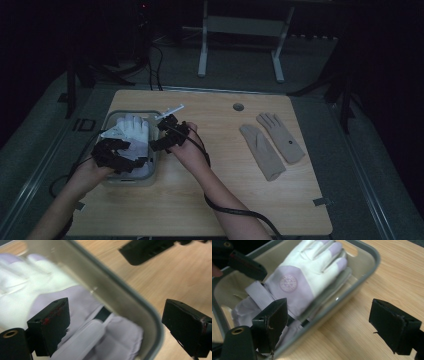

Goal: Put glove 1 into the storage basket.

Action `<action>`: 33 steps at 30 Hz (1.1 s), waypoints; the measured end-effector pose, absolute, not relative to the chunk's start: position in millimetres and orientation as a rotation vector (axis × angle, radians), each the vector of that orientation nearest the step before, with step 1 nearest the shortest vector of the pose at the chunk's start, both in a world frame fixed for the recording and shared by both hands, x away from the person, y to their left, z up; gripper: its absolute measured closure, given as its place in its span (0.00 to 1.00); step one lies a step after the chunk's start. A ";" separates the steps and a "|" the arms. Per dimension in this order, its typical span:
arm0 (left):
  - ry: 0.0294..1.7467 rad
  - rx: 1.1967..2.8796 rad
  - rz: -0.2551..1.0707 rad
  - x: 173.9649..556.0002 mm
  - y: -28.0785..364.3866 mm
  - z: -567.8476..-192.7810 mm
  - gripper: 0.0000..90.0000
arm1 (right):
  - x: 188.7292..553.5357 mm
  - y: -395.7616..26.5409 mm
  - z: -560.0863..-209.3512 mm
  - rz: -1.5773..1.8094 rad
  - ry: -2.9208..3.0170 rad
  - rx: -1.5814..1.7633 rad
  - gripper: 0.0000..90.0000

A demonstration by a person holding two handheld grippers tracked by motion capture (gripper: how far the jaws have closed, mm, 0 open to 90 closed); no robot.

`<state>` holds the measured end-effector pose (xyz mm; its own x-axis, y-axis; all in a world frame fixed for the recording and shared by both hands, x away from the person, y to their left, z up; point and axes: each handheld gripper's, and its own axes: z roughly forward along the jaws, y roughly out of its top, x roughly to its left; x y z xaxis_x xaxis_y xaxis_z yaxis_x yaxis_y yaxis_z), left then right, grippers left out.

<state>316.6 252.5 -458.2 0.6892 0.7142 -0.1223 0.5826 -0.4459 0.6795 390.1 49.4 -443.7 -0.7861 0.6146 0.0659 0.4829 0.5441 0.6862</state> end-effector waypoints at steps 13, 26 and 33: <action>0.854 2.153 0.230 301.5 209.4 -454.2 0.09 | 394.4 -4.2 -447.6 1.034 2.514 1.014 0.17; 0.734 2.168 0.155 287.6 173.1 -458.8 0.09 | 389.3 -59.5 -449.1 1.017 2.445 1.021 0.17; 0.650 2.186 0.113 282.5 154.5 -466.8 0.09 | 382.8 -85.2 -453.9 1.010 2.417 1.020 0.16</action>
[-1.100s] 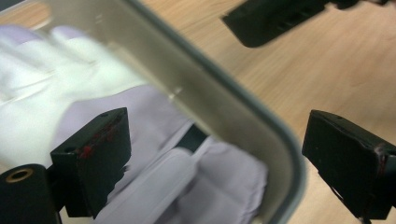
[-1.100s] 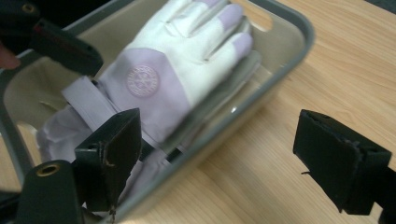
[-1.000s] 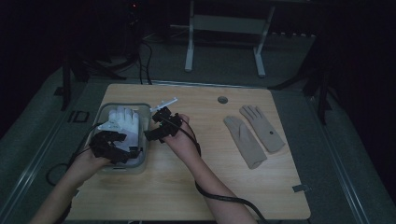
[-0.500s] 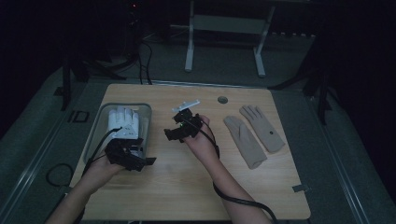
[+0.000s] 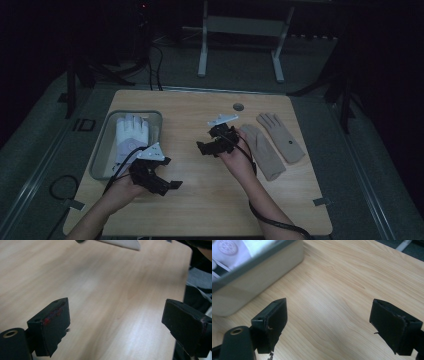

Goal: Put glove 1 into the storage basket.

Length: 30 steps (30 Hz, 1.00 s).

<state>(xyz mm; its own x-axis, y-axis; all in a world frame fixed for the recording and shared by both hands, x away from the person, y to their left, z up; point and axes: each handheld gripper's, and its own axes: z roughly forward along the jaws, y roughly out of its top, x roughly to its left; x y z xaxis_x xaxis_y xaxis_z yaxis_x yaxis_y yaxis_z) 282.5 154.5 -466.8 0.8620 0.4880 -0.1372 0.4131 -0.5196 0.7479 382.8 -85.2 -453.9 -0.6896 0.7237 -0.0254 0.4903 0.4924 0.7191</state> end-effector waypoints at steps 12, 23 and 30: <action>0.559 2.197 0.096 273.0 120.4 -491.4 0.09 | 373.7 -122.2 -473.2 1.042 2.408 1.007 0.15; 0.553 2.186 0.055 269.4 103.9 -526.1 0.09 | 370.2 -152.9 -486.9 1.043 2.365 1.020 0.13; 0.559 2.207 0.051 267.1 98.8 -541.9 0.09 | 367.7 -171.2 -496.4 1.011 2.333 1.024 0.12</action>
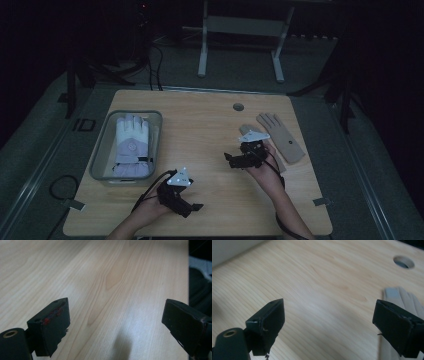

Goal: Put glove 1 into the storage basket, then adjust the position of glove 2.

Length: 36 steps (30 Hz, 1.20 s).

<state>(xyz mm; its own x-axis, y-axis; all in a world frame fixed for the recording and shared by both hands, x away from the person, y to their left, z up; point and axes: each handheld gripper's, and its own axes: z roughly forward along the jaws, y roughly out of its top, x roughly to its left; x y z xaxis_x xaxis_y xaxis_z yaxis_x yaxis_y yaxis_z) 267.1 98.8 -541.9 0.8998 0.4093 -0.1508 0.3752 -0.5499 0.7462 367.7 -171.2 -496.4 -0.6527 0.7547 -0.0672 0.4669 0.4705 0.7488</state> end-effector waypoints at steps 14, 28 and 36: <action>0.530 2.215 0.099 258.6 97.9 -554.9 0.09 | 378.9 -239.5 -502.5 1.065 2.270 1.139 0.24; 0.459 2.270 0.078 251.9 99.5 -557.7 0.09 | 404.1 -283.2 -503.7 1.017 2.198 1.204 0.26; 0.497 2.214 0.055 254.0 110.0 -559.2 0.09 | 412.6 -287.9 -521.0 0.991 2.224 1.235 0.33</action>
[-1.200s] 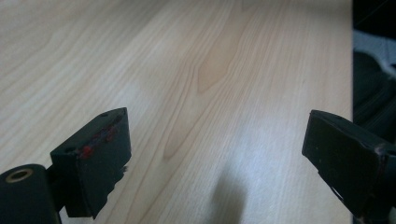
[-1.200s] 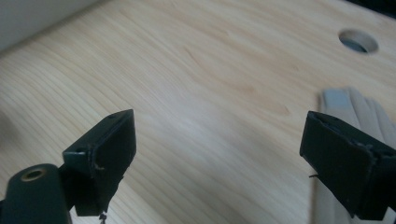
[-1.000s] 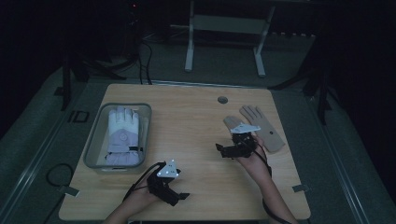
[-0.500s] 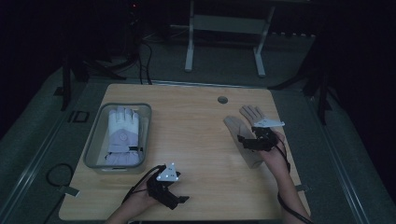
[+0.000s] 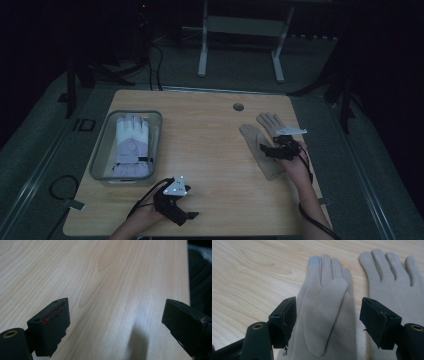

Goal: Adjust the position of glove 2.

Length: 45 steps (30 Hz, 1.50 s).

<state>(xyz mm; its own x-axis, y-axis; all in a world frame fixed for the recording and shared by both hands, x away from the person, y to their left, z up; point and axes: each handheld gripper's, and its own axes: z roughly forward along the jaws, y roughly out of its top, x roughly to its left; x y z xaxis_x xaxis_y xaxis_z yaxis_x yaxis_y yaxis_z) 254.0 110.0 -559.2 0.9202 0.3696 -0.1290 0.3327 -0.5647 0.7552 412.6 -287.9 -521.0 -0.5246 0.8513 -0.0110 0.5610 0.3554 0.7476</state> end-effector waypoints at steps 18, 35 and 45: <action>0.650 2.136 0.154 252.2 120.7 -561.2 0.08 | 414.3 -278.4 -551.0 0.877 2.271 1.230 0.57; 0.663 2.112 0.183 251.0 119.4 -560.2 0.08 | 395.1 -209.7 -504.9 0.968 2.161 1.346 0.90; 0.655 2.107 0.176 250.9 120.3 -559.6 0.08 | 393.2 -143.2 -480.1 0.967 2.064 1.341 0.90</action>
<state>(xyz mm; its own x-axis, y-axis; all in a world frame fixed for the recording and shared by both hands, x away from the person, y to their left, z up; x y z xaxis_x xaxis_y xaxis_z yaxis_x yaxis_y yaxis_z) 250.9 120.3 -559.6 0.8498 0.5142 -0.1157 0.3867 -0.4590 0.7999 393.2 -143.2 -480.1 -0.3955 0.9182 -0.0240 0.5693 0.2655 0.7781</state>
